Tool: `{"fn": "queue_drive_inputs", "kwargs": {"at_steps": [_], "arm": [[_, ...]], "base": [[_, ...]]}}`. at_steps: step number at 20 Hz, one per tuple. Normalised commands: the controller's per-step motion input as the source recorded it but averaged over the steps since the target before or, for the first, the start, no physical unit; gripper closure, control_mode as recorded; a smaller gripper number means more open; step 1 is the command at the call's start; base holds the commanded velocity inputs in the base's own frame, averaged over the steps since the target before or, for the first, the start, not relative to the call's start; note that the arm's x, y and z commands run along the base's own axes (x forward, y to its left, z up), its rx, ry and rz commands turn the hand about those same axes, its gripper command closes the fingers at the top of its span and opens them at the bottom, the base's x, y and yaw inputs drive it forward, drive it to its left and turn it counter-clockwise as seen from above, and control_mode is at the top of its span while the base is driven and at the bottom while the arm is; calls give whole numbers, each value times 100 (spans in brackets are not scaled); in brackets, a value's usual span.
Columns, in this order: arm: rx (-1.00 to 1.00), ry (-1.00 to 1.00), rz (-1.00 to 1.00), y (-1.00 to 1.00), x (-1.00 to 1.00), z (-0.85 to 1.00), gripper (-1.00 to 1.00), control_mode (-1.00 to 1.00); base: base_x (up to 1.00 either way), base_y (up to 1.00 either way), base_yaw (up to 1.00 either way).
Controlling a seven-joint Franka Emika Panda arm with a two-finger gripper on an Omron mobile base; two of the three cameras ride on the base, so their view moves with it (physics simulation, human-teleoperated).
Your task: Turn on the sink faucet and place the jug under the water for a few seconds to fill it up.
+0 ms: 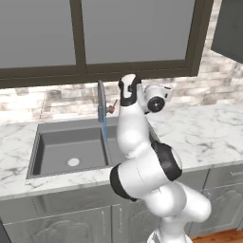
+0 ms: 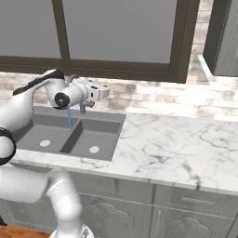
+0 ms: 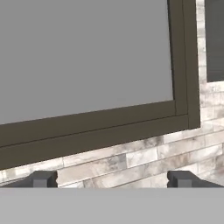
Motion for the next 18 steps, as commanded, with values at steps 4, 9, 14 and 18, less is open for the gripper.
{"fn": "queue_drive_inputs", "kwargs": {"at_steps": [4,9,14,18], "arm": [[1,21,0,-31,-88,100,-100,-100],[11,29,0,-20,-99,100,-100,-100],[19,34,0,-7,-100,100,-100,-100],[20,37,0,0,-100,100,-100,-100]], "base": [[0,0,0],[0,0,0],[0,0,0],[0,0,0]]}}
